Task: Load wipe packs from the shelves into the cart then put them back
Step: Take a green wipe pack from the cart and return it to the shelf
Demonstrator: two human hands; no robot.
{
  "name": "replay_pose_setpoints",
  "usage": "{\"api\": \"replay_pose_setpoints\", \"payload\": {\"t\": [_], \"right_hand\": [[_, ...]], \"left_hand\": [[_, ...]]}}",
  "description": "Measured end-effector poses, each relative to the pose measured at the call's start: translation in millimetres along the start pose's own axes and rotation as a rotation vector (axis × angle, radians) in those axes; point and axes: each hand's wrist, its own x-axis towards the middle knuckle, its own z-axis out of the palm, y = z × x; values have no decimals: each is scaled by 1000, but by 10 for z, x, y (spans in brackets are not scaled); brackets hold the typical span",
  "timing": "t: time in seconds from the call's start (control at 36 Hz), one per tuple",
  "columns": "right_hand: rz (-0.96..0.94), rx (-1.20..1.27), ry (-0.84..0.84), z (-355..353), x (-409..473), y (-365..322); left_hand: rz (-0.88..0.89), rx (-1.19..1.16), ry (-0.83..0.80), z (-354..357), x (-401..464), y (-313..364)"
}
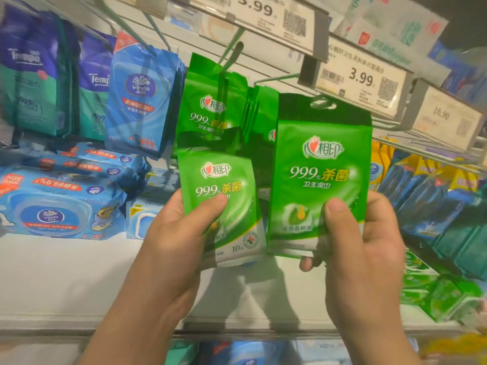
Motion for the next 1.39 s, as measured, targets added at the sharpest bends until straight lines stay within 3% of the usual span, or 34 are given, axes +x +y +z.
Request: {"api": "replay_pose_setpoints", "payload": {"t": [0.58, 0.86, 1.08, 1.22, 1.31, 1.39], "right_hand": [[291, -28, -14, 308, 393, 380], [327, -72, -17, 354, 463, 502], [467, -106, -118, 195, 221, 614], [352, -169, -32, 85, 59, 627], [271, -92, -132, 50, 4, 489], [325, 35, -365, 41, -28, 352]], "left_hand": [[26, 30, 118, -108, 25, 89], [49, -2, 86, -140, 7, 112], [74, -15, 60, -112, -22, 136], [113, 86, 15, -78, -46, 124], [113, 87, -32, -18, -52, 87], [71, 39, -88, 82, -74, 44]]}}
